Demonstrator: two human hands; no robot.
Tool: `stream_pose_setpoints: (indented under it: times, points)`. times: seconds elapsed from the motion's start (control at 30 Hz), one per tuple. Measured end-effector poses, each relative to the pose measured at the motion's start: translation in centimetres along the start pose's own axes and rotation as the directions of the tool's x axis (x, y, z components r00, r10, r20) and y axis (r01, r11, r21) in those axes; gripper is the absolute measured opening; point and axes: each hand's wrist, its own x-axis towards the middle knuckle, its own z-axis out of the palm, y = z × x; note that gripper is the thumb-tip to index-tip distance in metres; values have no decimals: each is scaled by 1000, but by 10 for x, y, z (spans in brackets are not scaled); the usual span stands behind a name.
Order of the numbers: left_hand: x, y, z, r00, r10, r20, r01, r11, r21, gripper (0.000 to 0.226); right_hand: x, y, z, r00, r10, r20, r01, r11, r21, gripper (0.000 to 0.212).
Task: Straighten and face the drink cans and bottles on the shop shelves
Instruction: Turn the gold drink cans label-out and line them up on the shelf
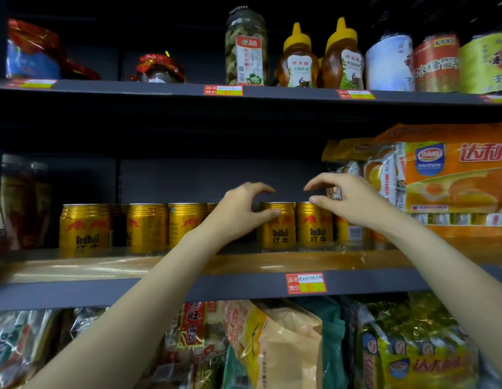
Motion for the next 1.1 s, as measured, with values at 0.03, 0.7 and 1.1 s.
stream_pose_setpoints:
  times: [0.03, 0.7, 1.1]
  points:
    - [-4, -4, -7, 997, 16, -71, -13, 999, 32, 41, 2, -7, 1, 1000, -25, 9, 25, 1000, 0, 26]
    - [-71, -111, -85, 988, -21, -153, 108, 801, 588, 40, 62, -145, 120, 978, 130, 164, -159, 971, 176, 41]
    - [-79, -92, -81, 883, 7, -470, 69, 987, 145, 33, 37, -136, 60, 878, 477, 27, -263, 437, 860, 30]
